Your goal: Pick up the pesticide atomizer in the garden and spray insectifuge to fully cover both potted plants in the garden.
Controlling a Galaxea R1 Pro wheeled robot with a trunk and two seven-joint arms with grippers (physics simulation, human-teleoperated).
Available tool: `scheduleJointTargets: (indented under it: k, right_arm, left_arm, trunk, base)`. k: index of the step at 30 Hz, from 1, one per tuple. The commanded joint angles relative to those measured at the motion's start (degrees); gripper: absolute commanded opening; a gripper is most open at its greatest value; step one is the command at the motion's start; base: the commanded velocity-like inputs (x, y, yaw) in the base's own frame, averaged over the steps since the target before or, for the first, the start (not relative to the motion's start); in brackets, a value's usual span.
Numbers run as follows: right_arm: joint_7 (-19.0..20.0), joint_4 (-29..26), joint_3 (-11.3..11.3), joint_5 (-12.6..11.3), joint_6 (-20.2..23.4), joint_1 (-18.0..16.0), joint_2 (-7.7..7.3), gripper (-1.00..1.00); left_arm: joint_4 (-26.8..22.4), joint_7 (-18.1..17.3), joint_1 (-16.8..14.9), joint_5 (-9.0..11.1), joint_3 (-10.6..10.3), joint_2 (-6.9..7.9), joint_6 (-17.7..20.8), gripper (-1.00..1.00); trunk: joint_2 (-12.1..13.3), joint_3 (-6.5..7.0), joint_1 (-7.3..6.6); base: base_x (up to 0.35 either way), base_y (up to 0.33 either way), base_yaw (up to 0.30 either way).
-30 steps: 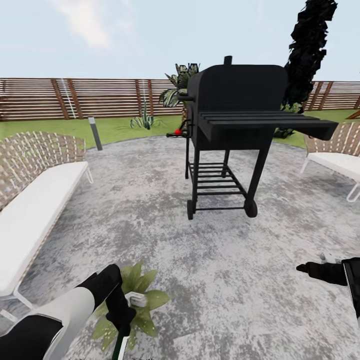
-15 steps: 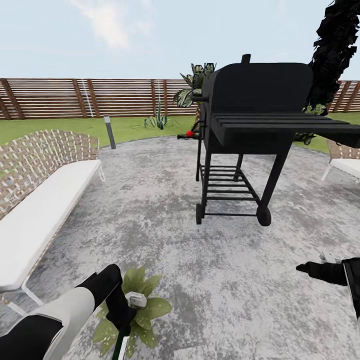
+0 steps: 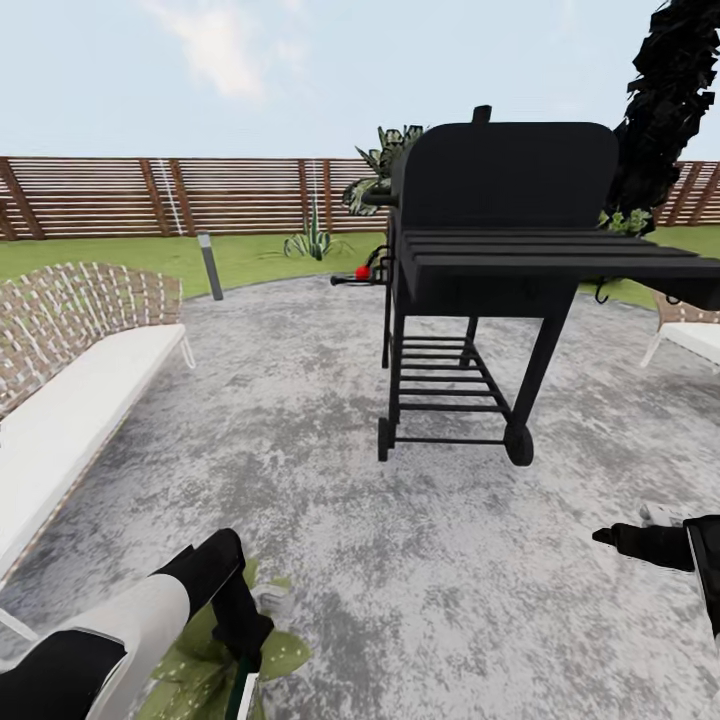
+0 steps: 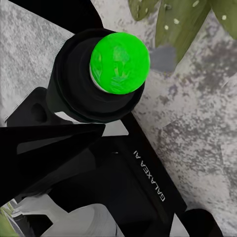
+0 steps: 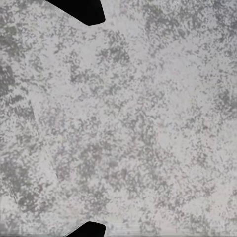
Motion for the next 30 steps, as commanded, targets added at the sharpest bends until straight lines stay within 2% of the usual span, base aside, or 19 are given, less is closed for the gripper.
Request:
scheduleJointTargets:
  k: [1, 6, 14, 30]
  right_arm:
    - [0.58, -0.02, -0.11, 0.60, 0.09, -0.03, 0.01, 1.00]
    - [0.55, 0.01, -0.03, 0.65, 0.09, -0.05, 0.01, 1.00]
    - [0.54, 0.01, -0.02, 0.80, 0.09, -0.04, 0.01, 1.00]
    - [0.50, 0.05, -0.02, 0.81, 0.09, -0.03, 0.01, 1.00]
  left_arm:
    - [-0.11, -0.57, -0.02, -0.59, 0.07, 0.03, 0.31, -1.00]
    - [-0.11, -0.58, -0.01, -0.56, 0.23, 0.03, 0.31, -1.00]
    - [-0.11, -0.58, -0.01, -0.59, 3.51, 0.08, 0.31, -1.00]
    - [0.21, -0.58, -0.03, -0.59, 3.68, 0.03, 0.31, -1.00]
  trunk:
    - [-0.02, -0.01, 0.01]
    - [-0.02, 0.24, 0.01]
    - [-0.02, 0.66, 0.01]
    - [-0.02, 1.43, 0.01]
  base:
    - [0.173, -0.210, 0.166]
    - [0.171, -0.195, 0.195]
    - [0.157, -0.150, 0.208]
    - [0.048, -0.046, 0.190]
